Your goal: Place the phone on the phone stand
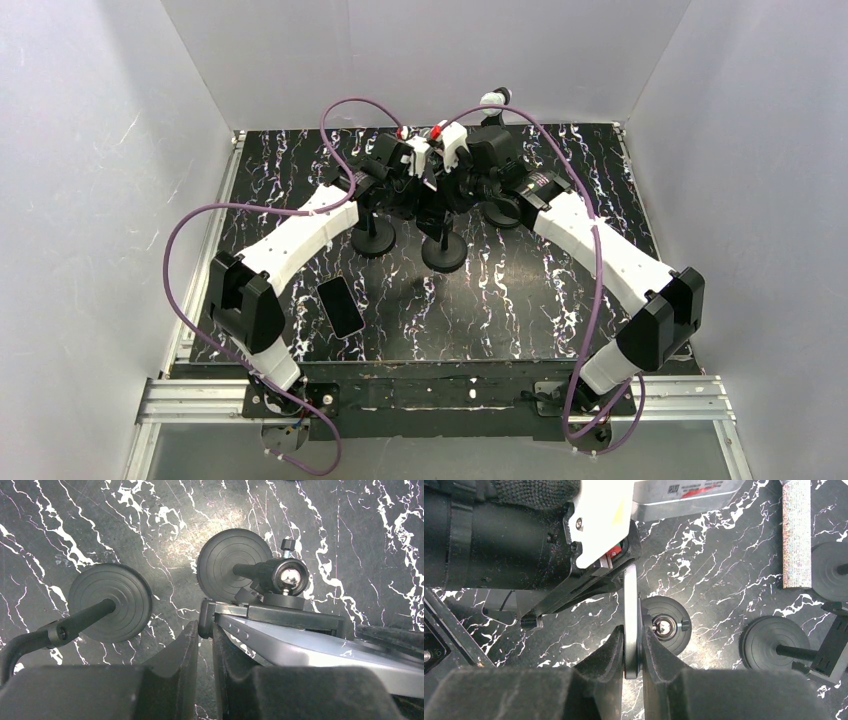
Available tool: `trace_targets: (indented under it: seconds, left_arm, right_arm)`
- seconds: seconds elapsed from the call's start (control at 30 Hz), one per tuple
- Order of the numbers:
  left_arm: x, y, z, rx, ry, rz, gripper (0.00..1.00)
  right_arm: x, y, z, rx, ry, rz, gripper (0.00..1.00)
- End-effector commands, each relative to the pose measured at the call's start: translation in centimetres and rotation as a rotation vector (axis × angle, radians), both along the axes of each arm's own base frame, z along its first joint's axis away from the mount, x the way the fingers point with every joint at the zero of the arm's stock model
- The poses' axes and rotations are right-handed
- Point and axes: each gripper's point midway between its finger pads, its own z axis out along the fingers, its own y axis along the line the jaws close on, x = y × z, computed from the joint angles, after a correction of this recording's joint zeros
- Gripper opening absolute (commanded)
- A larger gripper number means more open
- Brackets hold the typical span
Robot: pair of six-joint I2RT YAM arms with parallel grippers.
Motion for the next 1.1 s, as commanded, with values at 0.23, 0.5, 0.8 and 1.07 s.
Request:
trace_targets:
  seconds: [0.23,0.5,0.8,1.07]
  left_arm:
    - [-0.7,1.4,3.0,-0.031,-0.049,0.008,0.17]
    - [-1.3,0.9,3.9,-0.077,-0.057,-0.021,0.51]
    - [-1.8,0.6,7.7,-0.173,-0.127,-0.036,0.75]
    - [-3.1,0.4,14.1,-0.33,-0.288,-0.073,0.91]
  right_arm:
    - [1.3,-1.4,-1.9,-0.082,0.012,-0.044,0.01]
    - [1.2,-1.2,-1.8,-0.078,0.015,-0.033,0.01]
    - [1.1,-1.1,-1.0,-0.064,0.003,-0.023,0.01]
    - [0.6,-0.8,-0.5,-0.028,0.001,-0.008,0.05]
